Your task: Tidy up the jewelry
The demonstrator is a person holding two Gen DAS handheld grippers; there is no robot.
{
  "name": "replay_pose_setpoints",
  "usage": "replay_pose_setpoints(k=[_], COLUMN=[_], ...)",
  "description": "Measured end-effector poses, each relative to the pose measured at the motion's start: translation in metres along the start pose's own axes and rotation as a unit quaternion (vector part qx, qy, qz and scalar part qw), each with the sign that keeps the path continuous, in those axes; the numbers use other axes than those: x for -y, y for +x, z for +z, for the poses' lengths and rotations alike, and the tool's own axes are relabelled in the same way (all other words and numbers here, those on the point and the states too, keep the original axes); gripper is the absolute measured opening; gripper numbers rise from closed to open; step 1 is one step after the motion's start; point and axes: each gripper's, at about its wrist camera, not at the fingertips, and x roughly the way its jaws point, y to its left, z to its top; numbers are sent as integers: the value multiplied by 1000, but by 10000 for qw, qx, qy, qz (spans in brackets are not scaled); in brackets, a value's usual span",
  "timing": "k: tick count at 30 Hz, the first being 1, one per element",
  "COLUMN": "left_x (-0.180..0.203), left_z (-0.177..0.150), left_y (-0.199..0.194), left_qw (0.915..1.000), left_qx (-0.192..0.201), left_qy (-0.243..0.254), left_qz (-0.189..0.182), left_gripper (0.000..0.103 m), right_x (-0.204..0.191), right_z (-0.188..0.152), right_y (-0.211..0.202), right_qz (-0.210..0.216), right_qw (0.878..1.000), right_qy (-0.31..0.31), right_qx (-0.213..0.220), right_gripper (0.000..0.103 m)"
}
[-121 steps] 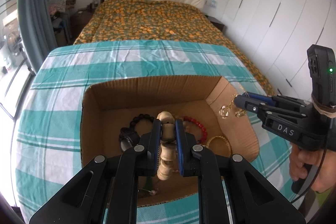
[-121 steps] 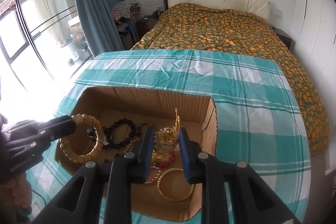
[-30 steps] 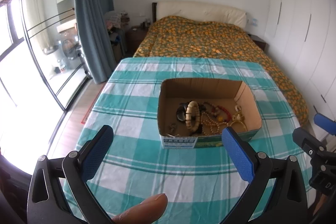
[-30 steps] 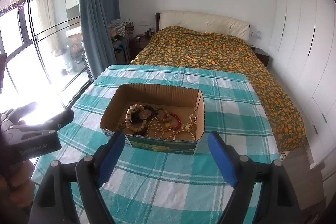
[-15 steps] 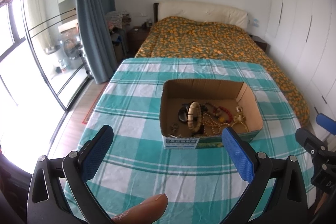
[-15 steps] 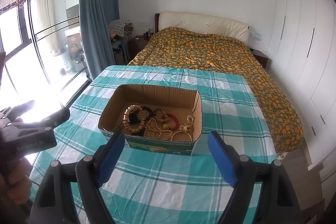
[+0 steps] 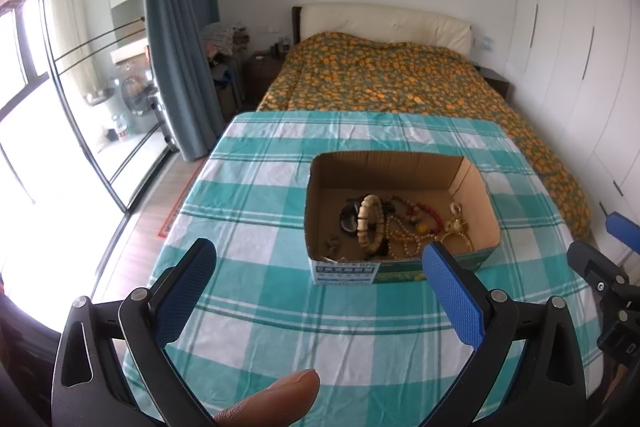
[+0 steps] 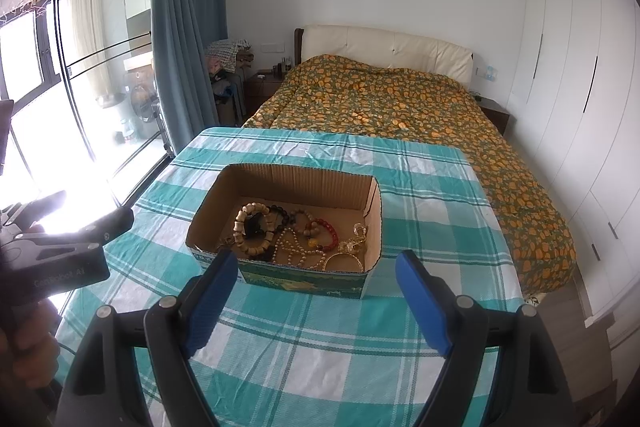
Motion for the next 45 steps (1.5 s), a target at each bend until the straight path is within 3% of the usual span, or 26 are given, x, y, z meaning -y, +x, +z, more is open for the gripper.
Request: replay_pose_setpoints(k=[45], left_x=[2], left_z=[-3], left_y=[0], left_qw=[10000], left_qx=[45], left_qy=[2], left_qz=[-35], left_gripper=[102], right_x=[8], right_z=[-4], right_y=[-2], right_qz=[-42], right_qw=[10000], right_qy=[16], right_qx=[-32], right_gripper=[83])
